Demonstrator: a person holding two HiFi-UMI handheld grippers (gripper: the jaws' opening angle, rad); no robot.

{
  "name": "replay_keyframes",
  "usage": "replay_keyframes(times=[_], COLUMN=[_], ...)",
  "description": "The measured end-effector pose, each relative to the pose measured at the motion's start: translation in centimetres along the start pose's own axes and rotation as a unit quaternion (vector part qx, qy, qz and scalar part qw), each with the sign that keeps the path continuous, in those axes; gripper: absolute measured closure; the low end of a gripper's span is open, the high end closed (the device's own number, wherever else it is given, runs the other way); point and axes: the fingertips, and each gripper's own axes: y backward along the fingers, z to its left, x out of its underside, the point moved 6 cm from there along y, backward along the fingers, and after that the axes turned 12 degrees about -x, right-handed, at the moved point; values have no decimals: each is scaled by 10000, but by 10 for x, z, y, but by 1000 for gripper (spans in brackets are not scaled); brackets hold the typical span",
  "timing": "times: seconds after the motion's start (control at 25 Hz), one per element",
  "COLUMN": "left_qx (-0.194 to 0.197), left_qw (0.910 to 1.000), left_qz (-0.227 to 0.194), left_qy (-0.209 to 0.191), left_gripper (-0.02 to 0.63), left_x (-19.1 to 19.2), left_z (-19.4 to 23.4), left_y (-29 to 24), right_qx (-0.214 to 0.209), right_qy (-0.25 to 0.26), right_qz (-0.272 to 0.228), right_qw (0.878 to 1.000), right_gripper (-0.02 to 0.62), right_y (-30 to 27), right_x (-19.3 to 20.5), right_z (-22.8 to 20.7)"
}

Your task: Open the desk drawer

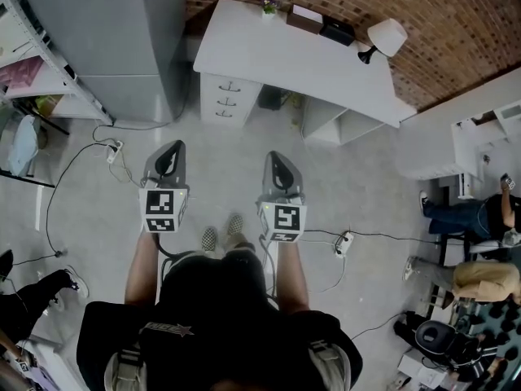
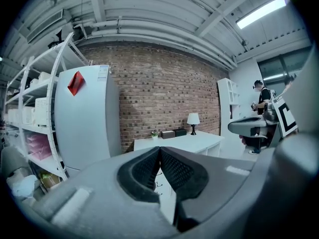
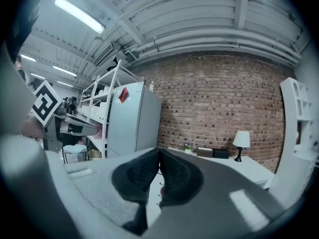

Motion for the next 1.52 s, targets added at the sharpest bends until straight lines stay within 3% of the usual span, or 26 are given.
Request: replay_keyframes(times=[0.64, 0.92, 1.52], left_qx=[-439, -659, -814], left_qw=[9967, 9954, 9915], left_qz=[671, 692, 992], left_qy=[94, 105, 198], left_gripper=[595, 595, 595], left_x=[51, 78, 200], left_z=[-1, 0, -3], left_y=[-154, -231, -344], right_qx=[-581, -731, -966], right_qy=[-395, -684, -950], right_qz=[516, 667, 1066], right_qw=[9962, 9927, 9850], right_gripper=[592, 592, 592], right_y=[-161, -246, -367], right_x=[75, 123, 266], right_z=[-90, -129, -152])
